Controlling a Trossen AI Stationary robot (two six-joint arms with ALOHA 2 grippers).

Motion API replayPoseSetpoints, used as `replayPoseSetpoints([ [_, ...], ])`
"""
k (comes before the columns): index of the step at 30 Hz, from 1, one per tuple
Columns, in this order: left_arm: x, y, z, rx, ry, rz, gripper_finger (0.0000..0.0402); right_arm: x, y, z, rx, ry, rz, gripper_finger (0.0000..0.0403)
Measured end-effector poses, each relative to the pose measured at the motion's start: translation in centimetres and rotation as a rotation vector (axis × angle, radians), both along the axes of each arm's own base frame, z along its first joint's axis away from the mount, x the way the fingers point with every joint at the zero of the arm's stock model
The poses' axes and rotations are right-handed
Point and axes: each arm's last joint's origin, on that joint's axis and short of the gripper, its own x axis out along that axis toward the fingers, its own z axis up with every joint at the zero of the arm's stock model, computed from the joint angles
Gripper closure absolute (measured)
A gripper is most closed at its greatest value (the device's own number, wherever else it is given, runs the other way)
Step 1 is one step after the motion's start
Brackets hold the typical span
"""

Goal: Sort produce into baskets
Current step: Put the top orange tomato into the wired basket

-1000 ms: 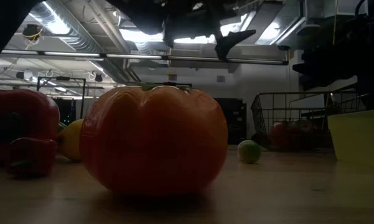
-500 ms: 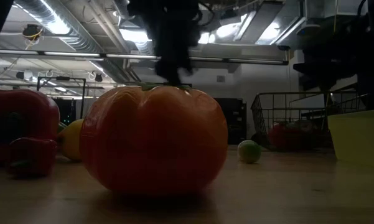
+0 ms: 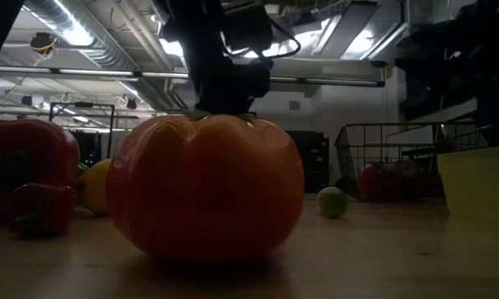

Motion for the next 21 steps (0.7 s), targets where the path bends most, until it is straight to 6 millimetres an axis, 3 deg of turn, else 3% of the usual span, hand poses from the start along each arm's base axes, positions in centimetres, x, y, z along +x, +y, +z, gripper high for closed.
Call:
replayPoseSetpoints([
  [8,-0.6,0.1,-3.1,-0.004,-0.050,0.036,0.0046,0.1,0.0,0.3,0.000,-0.002,0.000,0.0134],
  [21,-1.9,0.2,-5.7,-0.005,-0.083,0.057,0.0162,0.1,0.0,0.3,0.000,-0.004,-0.008,0.0134],
])
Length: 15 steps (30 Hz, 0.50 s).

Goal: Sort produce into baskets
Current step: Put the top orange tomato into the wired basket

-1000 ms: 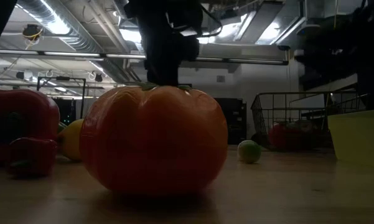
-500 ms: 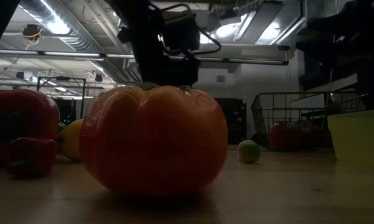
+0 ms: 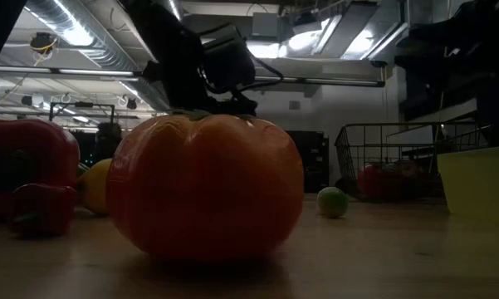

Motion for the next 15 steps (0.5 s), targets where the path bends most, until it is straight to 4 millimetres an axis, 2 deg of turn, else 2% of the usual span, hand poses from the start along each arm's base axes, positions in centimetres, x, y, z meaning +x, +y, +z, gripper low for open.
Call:
replayPoseSetpoints([
  [10,0.3,0.1,0.1,0.016,-0.044,0.001,0.0267,0.0,0.0,0.0,0.000,0.000,0.000,0.0134],
  [15,1.1,0.0,0.6,0.023,-0.141,-0.001,0.0296,0.0,0.0,0.0,0.000,0.000,0.000,0.0134],
])
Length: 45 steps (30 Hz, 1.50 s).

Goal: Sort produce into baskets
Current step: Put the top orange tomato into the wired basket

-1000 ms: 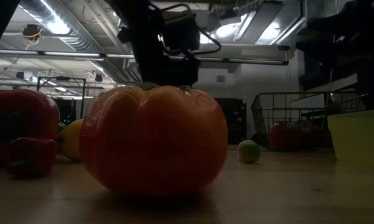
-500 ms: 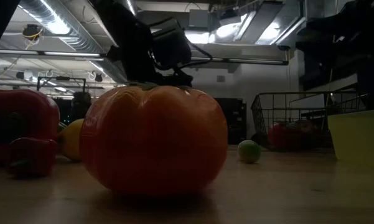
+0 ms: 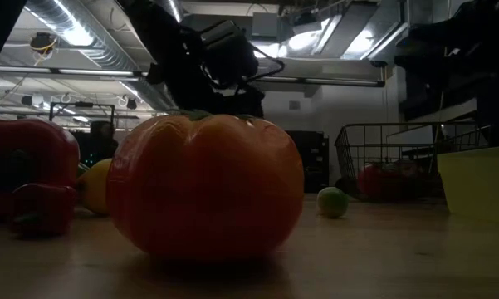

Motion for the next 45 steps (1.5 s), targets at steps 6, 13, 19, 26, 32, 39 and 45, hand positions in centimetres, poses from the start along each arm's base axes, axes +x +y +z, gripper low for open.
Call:
replayPoseSetpoints([
  [6,1.7,0.0,1.4,-0.046,-0.240,0.027,0.0290,0.0,0.0,0.0,0.000,0.001,0.000,0.0134],
  [13,3.7,0.2,4.8,-0.027,-0.655,0.030,0.0289,0.0,0.0,0.0,0.000,0.000,0.000,0.0134],
  [19,5.0,0.5,8.0,0.036,-0.842,0.054,0.0287,0.0,0.0,0.0,0.000,0.000,0.000,0.0134],
  [26,7.6,1.0,10.5,0.154,-0.898,-0.007,0.0287,0.0,0.0,0.0,0.000,-0.002,-0.001,0.0134],
  [32,10.7,2.1,8.2,0.118,-0.874,-0.067,0.0286,0.0,0.0,0.2,-0.003,-0.015,0.013,0.0134],
  [39,13.0,3.1,6.0,0.137,-0.848,-0.086,0.0286,0.0,0.1,0.3,-0.005,-0.023,0.019,0.0134],
  [45,12.9,4.0,5.8,0.150,-0.825,-0.069,0.0240,0.0,0.1,0.3,-0.005,-0.024,0.019,0.0134],
])
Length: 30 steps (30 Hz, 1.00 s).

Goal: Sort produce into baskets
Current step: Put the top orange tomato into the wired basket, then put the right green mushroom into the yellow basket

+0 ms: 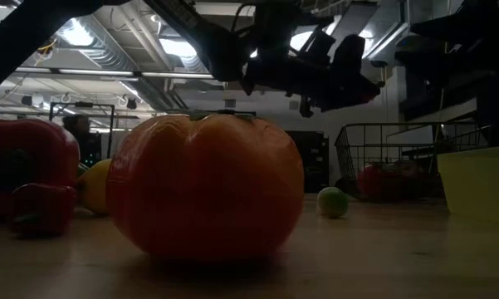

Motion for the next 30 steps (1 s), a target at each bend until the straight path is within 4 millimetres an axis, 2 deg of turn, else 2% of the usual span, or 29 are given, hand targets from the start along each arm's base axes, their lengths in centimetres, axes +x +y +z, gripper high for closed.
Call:
replayPoseSetpoints([
  [6,-0.1,0.8,-0.2,-0.017,0.019,0.020,0.0173,0.0,0.0,0.0,0.000,0.000,0.000,0.0134],
  [10,-0.4,1.4,0.3,-0.007,0.020,0.030,0.0153,0.0,0.1,0.0,-0.004,-0.002,0.023,0.0134],
  [16,-2.4,2.4,4.6,0.038,0.077,0.048,0.0151,0.1,0.1,0.5,-0.019,-0.017,0.051,0.0134],
  [21,-5.4,2.3,9.0,0.091,0.193,0.042,0.0151,0.8,0.1,2.6,-0.051,0.041,0.046,0.0134],
  [25,-8.3,1.6,12.7,0.165,0.245,0.017,0.0151,2.3,-0.1,4.3,-0.083,0.172,0.047,0.0134],
  [30,-12.1,0.9,15.7,0.143,0.314,0.014,0.0151,5.2,-0.4,5.8,-0.080,0.341,0.085,0.0134],
])
